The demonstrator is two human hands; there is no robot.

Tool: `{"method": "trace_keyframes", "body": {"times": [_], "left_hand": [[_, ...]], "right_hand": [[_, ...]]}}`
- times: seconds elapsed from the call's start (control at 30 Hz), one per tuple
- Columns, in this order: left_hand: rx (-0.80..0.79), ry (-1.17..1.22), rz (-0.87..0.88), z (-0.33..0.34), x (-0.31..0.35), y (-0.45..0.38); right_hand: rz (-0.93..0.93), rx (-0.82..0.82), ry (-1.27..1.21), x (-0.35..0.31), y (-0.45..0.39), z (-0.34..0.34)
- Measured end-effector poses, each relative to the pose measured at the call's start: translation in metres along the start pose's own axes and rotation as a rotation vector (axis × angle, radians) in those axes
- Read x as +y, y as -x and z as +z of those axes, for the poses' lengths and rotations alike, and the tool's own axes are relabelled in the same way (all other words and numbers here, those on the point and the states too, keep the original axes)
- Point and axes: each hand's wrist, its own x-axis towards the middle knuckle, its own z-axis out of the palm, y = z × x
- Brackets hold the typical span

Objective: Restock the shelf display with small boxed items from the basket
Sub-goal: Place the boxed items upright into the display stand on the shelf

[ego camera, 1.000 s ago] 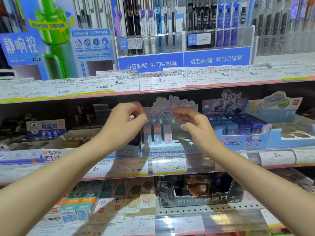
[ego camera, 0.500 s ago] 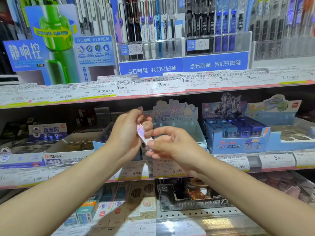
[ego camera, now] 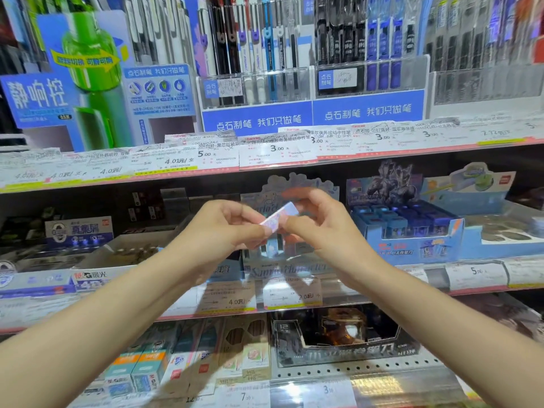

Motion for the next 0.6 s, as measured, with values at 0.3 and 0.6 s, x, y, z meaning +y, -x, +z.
{"method": "trace_keyframes", "body": {"times": [0.3,0.6], "left_hand": [[0.117,-0.235,0.209,0.005,-0.011,-0.008],[-0.313,-1.055,0.283,-0.008,-0.025,-0.024]], "right_hand": [[-0.123,0.116,-0.025,0.015,-0.018,-0.014],[-0.14,0.084,0.365,0.032,-0.05,-0.044]]}}
